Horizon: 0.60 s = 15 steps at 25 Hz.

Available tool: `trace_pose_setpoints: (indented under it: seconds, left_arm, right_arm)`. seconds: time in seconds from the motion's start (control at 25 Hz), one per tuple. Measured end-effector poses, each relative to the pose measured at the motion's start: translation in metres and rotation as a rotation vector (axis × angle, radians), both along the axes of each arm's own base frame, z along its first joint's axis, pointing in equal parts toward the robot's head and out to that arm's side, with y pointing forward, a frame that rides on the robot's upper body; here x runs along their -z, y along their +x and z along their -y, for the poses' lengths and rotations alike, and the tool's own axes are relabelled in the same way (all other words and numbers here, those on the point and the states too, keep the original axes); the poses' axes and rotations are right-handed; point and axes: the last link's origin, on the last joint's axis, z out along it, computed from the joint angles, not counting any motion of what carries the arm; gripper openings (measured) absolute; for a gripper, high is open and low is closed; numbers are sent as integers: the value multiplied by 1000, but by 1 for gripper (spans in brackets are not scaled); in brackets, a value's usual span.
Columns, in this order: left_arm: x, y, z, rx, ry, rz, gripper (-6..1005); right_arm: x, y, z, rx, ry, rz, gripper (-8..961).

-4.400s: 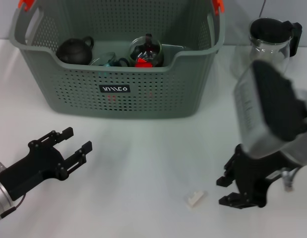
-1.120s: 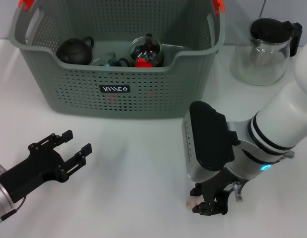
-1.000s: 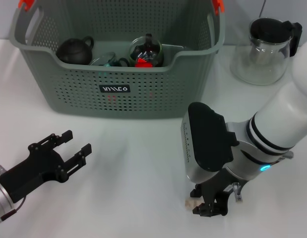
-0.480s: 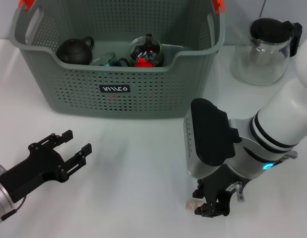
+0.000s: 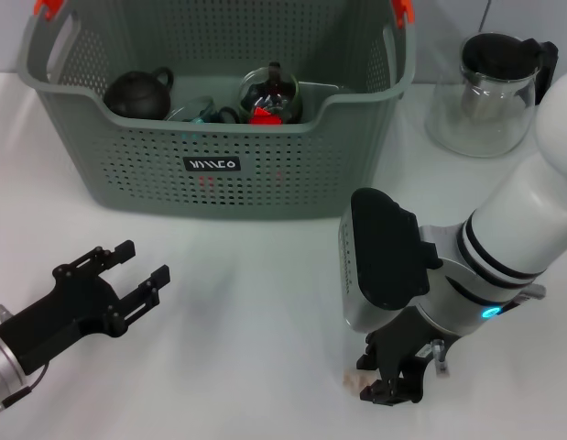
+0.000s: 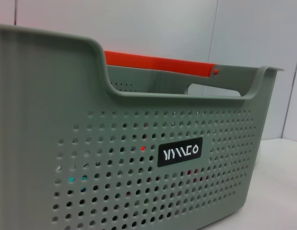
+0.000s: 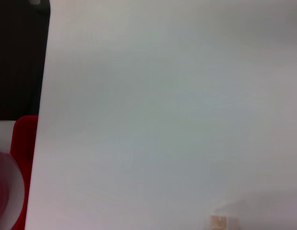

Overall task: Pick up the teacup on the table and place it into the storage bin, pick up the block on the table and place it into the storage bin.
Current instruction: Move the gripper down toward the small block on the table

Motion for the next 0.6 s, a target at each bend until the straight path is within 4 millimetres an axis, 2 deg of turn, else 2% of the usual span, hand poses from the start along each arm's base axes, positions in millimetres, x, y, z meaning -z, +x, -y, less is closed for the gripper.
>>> trace_pose_setpoints:
  seconds: [0.44,0.6]
  left_arm:
    - [0,0,0,-1,0,0,629]
    - [0,0,1,-2,0,0,629]
  right_arm:
    - [-1,-1,2,14,-14,0,321]
    - [-3,0,0,37,-2,2,196]
